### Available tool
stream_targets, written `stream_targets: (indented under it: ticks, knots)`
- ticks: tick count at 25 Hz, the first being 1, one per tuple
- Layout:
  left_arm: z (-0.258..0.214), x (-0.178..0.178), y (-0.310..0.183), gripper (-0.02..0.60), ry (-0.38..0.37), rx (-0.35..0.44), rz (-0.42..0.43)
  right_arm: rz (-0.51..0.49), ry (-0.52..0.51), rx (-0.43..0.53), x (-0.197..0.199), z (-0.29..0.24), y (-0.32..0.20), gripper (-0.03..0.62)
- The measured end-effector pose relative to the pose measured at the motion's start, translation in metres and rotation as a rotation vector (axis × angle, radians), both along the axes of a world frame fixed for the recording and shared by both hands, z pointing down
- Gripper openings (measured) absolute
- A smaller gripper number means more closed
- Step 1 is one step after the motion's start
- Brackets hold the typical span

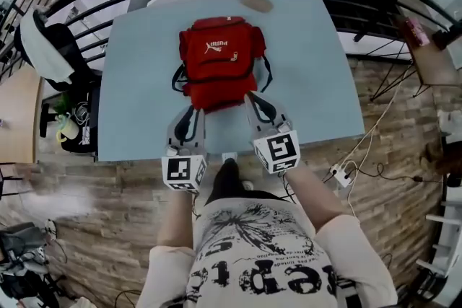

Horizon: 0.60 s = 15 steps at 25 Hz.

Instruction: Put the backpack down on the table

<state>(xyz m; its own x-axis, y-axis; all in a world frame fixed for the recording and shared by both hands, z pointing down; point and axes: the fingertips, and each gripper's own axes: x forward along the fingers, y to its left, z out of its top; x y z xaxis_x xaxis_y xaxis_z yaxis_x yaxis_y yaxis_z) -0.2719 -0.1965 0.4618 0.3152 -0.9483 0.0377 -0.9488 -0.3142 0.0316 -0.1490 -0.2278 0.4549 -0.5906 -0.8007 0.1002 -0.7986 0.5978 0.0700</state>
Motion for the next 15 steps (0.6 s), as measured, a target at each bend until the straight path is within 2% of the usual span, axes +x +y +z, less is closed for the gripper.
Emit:
stream_targets:
  ticks: [4,9,15]
  knots:
    - [-0.032,0.011,0.023,0.032,-0.022,0.045,0.002,-0.030,-0.034,0.038,0.002,-0.029,0.023,-0.005]
    - [-0.062,0.034,0.049,0.031,-0.051,0.079,0.080,-0.051,-0.045,0.086,0.006,-0.060,0.049,-0.006]
    - [-0.095,0.034,0.066,0.031,-0.068,0.121,0.067,-0.076,-0.046,0.141,0.010,-0.087,0.075,-0.008]
